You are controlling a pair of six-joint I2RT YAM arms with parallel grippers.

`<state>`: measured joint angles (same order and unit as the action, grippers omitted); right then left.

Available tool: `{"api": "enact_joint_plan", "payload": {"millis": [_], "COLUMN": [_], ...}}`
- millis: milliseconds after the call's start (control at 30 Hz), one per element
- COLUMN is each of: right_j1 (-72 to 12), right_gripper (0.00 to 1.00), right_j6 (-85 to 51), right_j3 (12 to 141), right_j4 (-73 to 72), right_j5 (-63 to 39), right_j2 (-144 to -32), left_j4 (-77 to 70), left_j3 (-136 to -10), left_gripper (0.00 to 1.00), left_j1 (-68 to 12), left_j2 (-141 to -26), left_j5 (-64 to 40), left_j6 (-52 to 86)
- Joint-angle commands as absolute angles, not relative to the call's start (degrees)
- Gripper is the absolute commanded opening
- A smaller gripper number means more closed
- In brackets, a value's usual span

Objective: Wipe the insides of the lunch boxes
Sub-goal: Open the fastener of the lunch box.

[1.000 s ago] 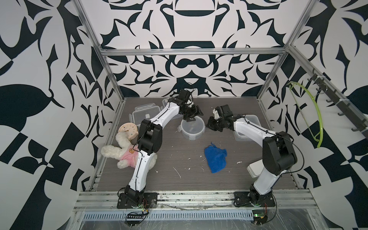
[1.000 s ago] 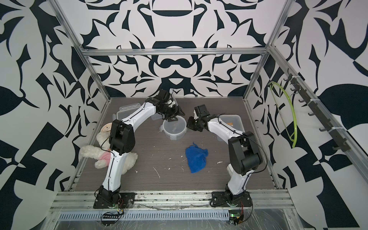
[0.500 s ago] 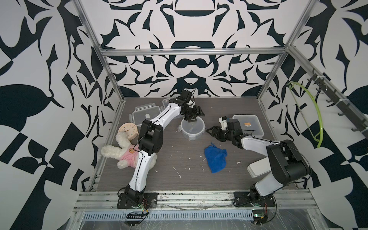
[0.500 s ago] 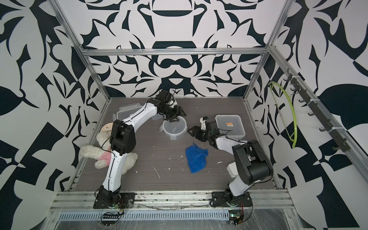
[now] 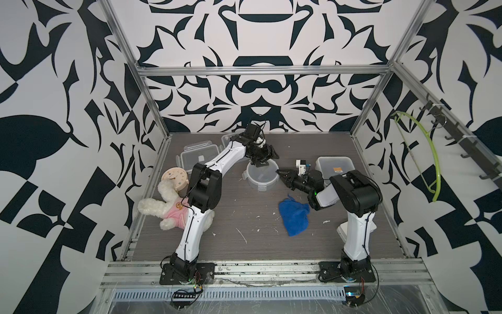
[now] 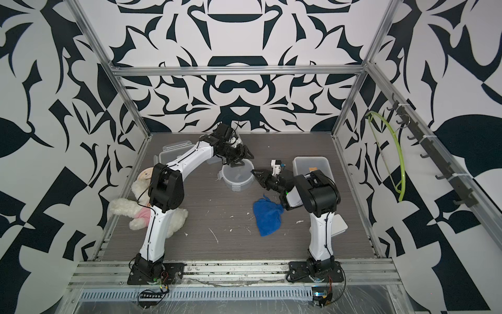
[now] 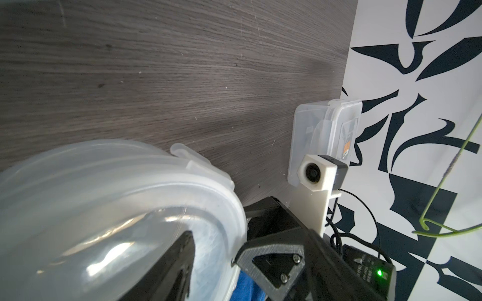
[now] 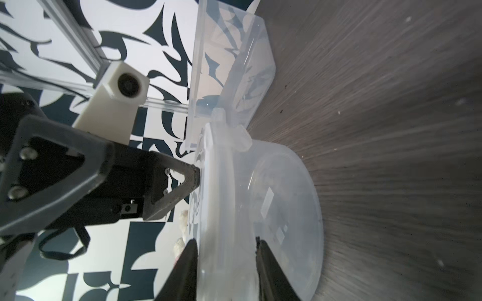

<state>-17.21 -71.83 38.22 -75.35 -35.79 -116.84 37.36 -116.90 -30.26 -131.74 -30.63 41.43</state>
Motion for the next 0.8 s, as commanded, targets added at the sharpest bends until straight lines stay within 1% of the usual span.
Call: {"api": "enact_joint_plan", "payload": {"millis": [0,100,133,167,233,300,367,533,700,767], "right_j1": [-18.3,-19.3,-19.6,-19.7,-19.7,-19.8,-20.1,-20.9,-21.0,-21.0], "right_gripper": [0.23,0.43,0.48,0.52,0.55,0.55,0.5,0.5,0.46,0.39], "right_j6": [-74.3,-74.9,-75.0,-75.0,-75.2,-75.2,-74.9,-75.3,-74.8,-74.6], "right_j3": [39.0,38.5,38.2,37.8,36.5,35.5,35.1,33.8,34.3,35.2], "right_j4": [-81.8,-81.7,-81.7,-81.7,-81.7,-81.8,-81.7,-81.7,-81.7,-81.7], "right_j5": [-36.5,-36.1,-35.8,-35.5,-35.0,-34.9,-34.6,-33.8,-32.5,-32.3], "right_j2": [-115.8,-116.3,-116.4,-116.7,-116.7,-116.4,-115.7,-114.3,-113.9,-113.9], "left_j4": [46.9,45.2,45.2,45.2,45.3,45.5,45.5,45.5,44.9,44.3], "left_j3": [-112.0,-111.8,-111.8,-111.8,-111.9,-111.9,-111.7,-111.8,-110.8,-109.8], "left_gripper": [0.7,0.7,0.7,0.7,0.7,0.7,0.7,0.7,0.7,0.7], "left_j1": [-30.9,-30.9,-31.0,-31.0,-31.0,-30.9,-31.0,-30.9,-30.9,-30.9], "left_j2": [-139.5,-140.0,-140.0,-140.0,-140.0,-140.1,-140.2,-140.4,-140.4,-140.0], "left_j5": [-26.2,-26.5,-26.5,-26.5,-26.4,-26.2,-26.3,-26.5,-26.8,-27.0], "left_j6": [41.0,41.3,41.2,41.3,41.1,41.0,40.7,40.5,40.3,40.4]}}
